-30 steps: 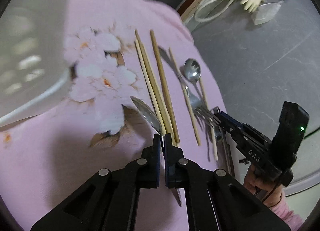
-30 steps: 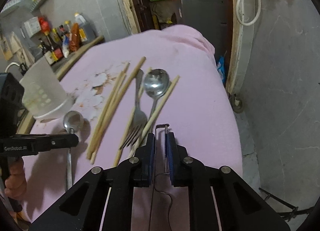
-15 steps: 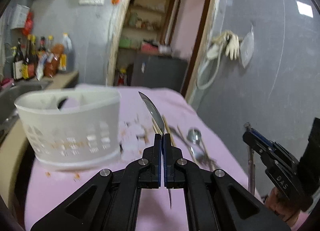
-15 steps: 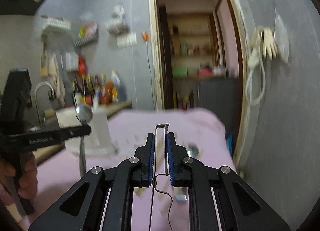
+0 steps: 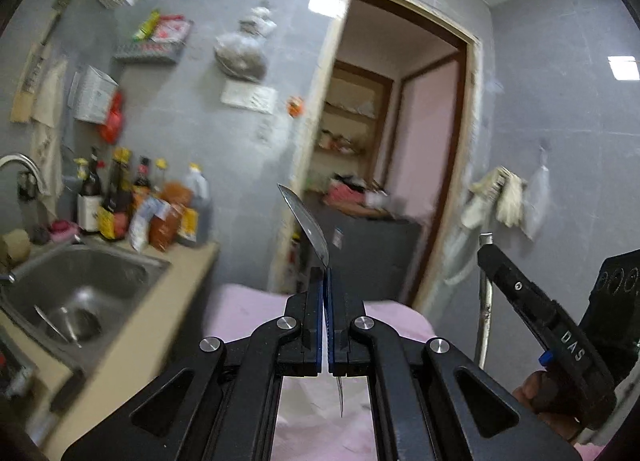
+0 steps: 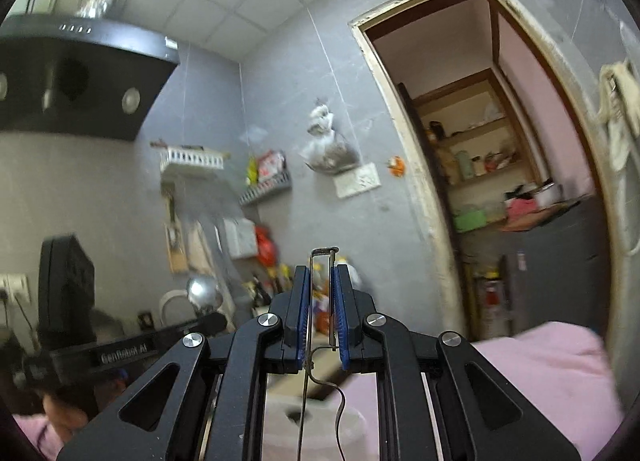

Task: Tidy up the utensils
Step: 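Lift the spoon and peeler and carry both over the white utensil holder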

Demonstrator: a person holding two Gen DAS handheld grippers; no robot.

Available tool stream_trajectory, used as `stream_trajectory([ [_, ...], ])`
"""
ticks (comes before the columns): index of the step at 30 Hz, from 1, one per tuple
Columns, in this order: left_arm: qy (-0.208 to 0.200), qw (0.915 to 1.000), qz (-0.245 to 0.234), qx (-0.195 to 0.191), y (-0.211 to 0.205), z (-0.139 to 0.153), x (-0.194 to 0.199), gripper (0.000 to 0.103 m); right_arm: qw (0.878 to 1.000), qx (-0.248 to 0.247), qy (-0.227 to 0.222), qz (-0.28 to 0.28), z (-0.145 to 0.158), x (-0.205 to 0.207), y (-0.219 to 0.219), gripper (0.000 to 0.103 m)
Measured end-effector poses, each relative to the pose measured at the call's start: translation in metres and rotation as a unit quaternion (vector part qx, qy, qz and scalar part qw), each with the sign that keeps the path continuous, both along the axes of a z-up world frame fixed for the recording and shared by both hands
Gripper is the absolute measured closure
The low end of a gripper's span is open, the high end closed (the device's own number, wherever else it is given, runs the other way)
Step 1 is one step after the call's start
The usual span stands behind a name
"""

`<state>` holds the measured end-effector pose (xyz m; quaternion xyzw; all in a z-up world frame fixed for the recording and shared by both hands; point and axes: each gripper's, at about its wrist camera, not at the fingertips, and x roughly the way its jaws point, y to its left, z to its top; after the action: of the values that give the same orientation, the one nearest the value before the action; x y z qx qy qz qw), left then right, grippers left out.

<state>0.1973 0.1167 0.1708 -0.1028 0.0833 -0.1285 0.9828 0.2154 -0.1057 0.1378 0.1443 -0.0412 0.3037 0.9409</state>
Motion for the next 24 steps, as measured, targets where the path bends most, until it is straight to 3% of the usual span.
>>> stream_trajectory([
  [5,0.006,0.9987,0.043,-0.026,0.043,-0.014,0.029,0.103,1.0,0.021,-0.007,-0.001,-0.001,0.039,0.03,0.093],
  [9,0.026,0.996,0.079,-0.03,0.055,-0.036,0.044,0.103,1.0,-0.003,-0.011,-0.028,-0.017,0.052,0.051,0.093],
  [19,0.047,0.9926,0.111,-0.016,0.039,-0.081,0.045,0.103,0.992,-0.067,-0.01,-0.105,-0.062,0.058,0.077,0.093],
  [24,0.062,0.9918,0.112,0.005,0.033,-0.097,0.044,0.103,0.991,-0.084,0.038,-0.099,-0.074,0.065,0.077,0.092],
])
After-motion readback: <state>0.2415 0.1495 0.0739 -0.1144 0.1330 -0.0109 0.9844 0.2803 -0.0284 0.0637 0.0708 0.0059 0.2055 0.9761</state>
